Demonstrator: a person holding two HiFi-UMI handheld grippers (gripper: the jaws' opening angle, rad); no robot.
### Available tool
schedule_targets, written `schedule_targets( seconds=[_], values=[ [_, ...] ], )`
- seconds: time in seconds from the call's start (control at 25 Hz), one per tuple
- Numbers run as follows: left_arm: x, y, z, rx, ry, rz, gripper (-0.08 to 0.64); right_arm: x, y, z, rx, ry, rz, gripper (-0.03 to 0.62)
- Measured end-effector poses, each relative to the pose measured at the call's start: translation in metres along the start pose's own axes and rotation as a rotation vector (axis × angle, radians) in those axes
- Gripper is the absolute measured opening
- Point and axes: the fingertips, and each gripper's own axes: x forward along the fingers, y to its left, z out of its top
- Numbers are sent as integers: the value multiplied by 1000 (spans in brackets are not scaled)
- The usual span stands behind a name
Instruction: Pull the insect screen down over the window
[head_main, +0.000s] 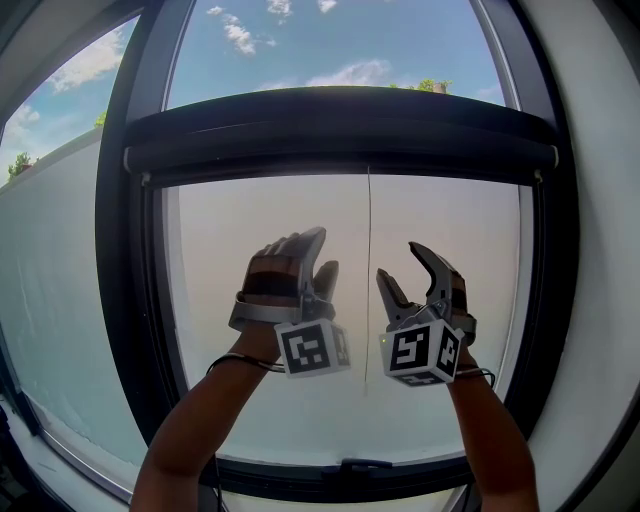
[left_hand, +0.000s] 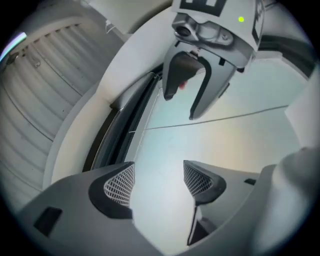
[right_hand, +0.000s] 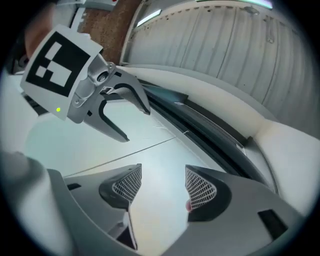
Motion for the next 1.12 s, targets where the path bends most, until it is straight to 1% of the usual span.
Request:
schedule_targets(
  seconds=[0.12,0.24,0.4,0.44,0.56,0.64,0.76,0.92,1.0,1.12],
  values=[
    [14,13,-14,101,68,-8,304,13,-8,4,-92,21,38,278],
    [27,29,-28,153,115,-5,316,29,-18,3,-159,46,53,301],
    [45,49,-40,178,146,20,321,48,-33,2,-253,68,33,304],
    [48,55,-42,182,152,29,321,52,-36,4,-287,69,31,305],
    [55,72,-44,168,173,43,330,63,-46,10,-437,76,18,313],
    [59,84,-46,170,185,48,336,68,-60,13,-499,87,-5,314],
    [63,94,-49,187,194,47,336,75,-82,12,-561,134,-26,314],
    [63,96,-54,221,204,43,336,84,-90,3,-635,187,-40,314],
    [63,97,-55,235,213,50,336,87,-93,2,-648,200,-50,314],
    [64,94,-55,230,225,42,336,89,-95,-5,-654,227,-50,314]
  ],
)
